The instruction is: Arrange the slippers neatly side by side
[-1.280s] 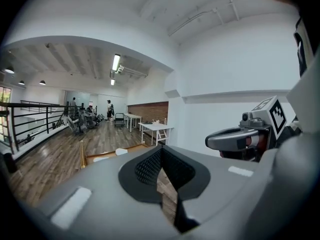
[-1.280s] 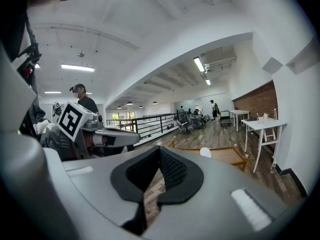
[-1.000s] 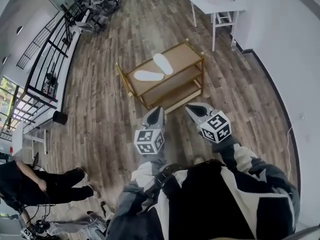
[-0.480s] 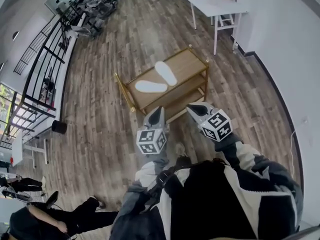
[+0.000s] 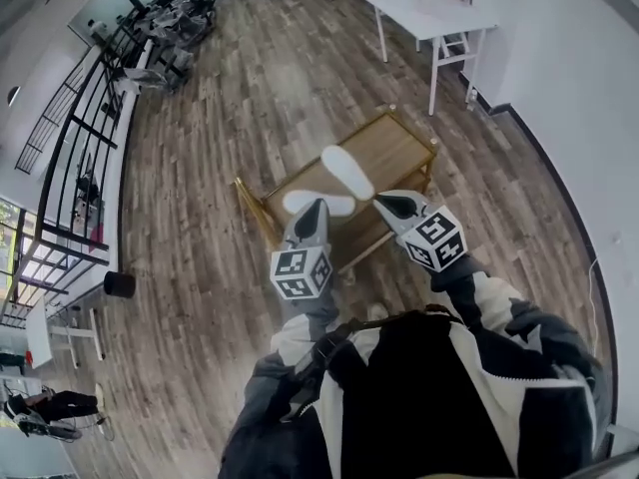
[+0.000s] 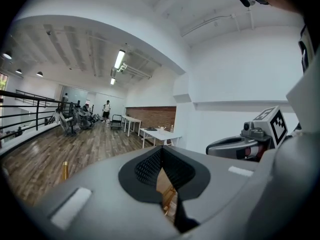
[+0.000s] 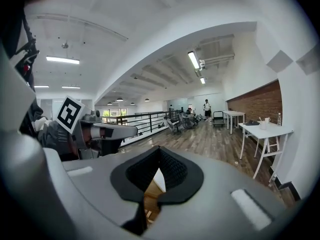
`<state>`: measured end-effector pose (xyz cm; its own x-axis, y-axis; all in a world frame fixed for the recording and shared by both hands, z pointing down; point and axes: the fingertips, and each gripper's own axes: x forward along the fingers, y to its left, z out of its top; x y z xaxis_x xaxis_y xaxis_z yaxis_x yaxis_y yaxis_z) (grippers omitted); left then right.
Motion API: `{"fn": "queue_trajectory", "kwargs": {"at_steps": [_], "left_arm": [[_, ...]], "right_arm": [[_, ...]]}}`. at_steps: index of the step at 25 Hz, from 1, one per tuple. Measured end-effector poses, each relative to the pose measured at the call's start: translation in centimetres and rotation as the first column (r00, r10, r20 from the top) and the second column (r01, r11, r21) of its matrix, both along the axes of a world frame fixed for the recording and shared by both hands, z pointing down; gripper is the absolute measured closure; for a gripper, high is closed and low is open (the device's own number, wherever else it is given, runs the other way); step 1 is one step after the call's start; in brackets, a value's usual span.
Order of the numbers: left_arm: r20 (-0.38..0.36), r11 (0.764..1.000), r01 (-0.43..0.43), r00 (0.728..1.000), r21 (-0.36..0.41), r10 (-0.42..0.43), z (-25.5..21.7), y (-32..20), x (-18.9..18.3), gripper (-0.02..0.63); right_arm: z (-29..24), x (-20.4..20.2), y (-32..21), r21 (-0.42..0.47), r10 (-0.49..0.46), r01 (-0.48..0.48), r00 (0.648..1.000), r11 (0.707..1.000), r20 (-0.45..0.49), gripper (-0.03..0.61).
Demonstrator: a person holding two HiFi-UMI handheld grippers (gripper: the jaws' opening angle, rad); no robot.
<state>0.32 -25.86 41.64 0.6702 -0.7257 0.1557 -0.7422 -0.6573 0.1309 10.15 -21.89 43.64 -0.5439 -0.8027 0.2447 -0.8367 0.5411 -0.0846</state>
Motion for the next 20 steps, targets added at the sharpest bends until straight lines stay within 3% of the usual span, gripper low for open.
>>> {"fn": "queue_trajectory", "kwargs": {"at_steps": [12,20], "left_arm": [[-0.014,0.998,-0.039,0.999,-0.04,0.038,2.2,-9.8,-0.8,0.597],[-0.013,0.992,0.114,0.993,-0.06,-0.115,3.6,-16.1,-0.4,0.597]], "right_arm": [[1.4,-0.7,-9.7,-0.027,0.036,-0.035,0.999,0.999,0.003,0.574],[2.5,0.3,-18.1,-0.024,-0.113,0.114,0.993,0.993,0.012,0.574]]}}
